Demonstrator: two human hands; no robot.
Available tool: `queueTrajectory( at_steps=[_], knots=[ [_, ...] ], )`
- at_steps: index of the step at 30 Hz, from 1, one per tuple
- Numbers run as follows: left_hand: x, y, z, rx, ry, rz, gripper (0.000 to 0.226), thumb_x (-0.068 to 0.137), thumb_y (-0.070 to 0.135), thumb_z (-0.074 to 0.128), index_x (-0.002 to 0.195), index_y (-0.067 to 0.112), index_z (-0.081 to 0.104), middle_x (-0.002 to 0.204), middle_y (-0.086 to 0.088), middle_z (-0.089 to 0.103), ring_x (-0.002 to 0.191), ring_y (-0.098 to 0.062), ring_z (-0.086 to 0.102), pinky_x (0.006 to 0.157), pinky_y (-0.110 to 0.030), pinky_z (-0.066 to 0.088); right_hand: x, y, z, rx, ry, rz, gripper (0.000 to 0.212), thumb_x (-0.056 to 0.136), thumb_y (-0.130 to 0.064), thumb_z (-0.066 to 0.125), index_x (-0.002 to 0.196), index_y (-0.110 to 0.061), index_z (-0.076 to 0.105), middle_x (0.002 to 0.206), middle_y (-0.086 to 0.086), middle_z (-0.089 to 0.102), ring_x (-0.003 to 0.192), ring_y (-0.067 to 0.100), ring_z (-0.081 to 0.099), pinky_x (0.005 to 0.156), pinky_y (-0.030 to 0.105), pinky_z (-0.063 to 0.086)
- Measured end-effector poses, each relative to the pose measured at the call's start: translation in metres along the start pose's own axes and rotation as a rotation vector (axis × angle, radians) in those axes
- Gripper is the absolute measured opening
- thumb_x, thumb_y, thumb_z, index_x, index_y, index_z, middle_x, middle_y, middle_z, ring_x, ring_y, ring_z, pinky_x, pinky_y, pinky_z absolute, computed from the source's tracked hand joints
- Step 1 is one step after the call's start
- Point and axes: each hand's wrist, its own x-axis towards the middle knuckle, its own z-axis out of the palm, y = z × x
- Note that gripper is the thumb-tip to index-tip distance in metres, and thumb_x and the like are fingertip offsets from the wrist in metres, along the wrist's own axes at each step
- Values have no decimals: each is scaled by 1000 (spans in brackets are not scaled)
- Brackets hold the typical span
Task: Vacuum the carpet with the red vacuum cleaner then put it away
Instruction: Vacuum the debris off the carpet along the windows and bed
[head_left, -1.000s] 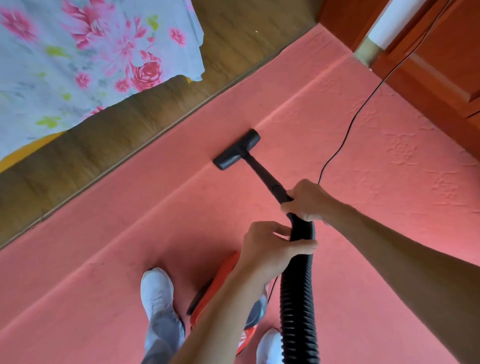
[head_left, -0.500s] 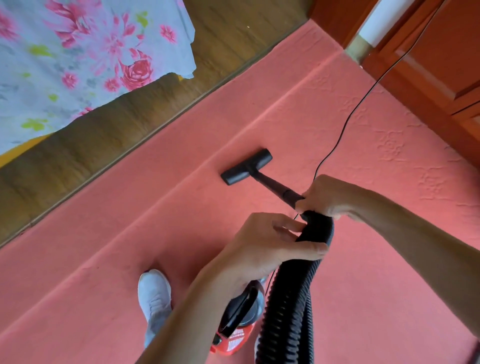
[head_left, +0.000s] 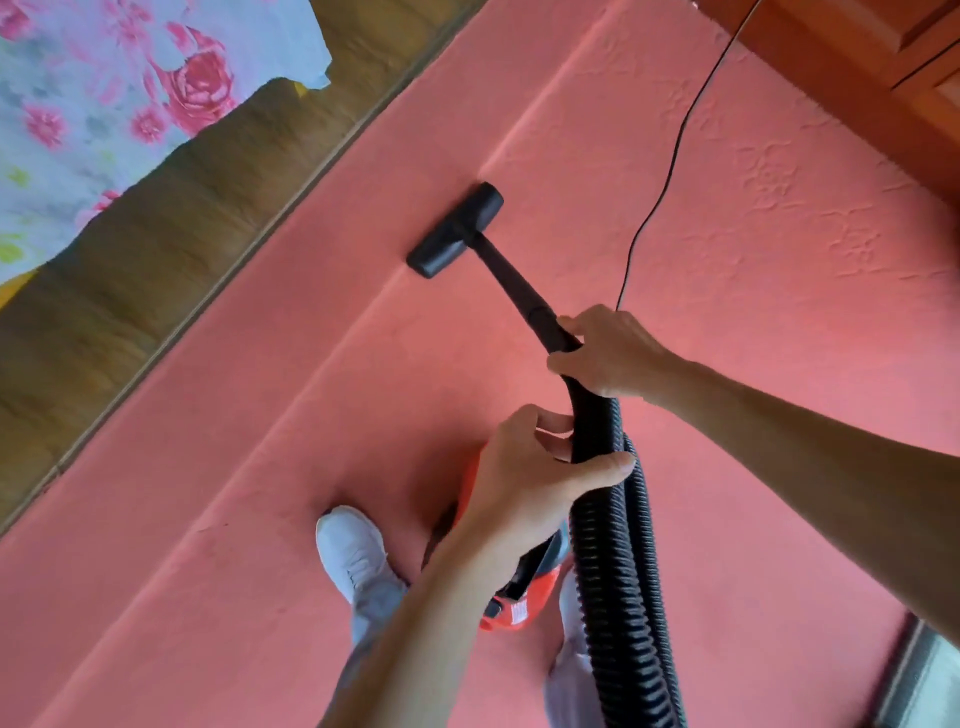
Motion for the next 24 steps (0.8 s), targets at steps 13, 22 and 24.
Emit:
queueTrajectory(
  at_steps=[13, 22, 24],
  knots=[
    [-116, 133, -7, 468, -452, 500, 46, 64, 31, 92, 100, 30, 62, 92, 13, 71, 75, -6, 63, 79, -31, 54, -179, 12, -116, 881, 396, 138, 12, 86, -13, 66, 88, -5, 75, 71, 5, 63, 71, 18, 54, 75, 34, 39],
    [-144, 69, 68, 555, -378, 501, 46, 66, 42, 87, 108, 42, 67, 91, 22, 69, 74, -8, 67, 82, -31, 54, -234, 98, -50, 1085, 678, 341, 24, 67, -38, 65, 71, -15, 68, 67, 2, 57, 65, 18, 48, 63, 35, 39],
    [-152, 33, 96, 546, -345, 472, 46, 68, 33, 88, 111, 40, 70, 90, 22, 69, 67, 0, 61, 71, -14, 48, -246, 132, -20, 1090, 690, 433, 21, 71, -32, 64, 70, -11, 67, 65, 4, 56, 62, 19, 48, 61, 34, 40]
  ],
)
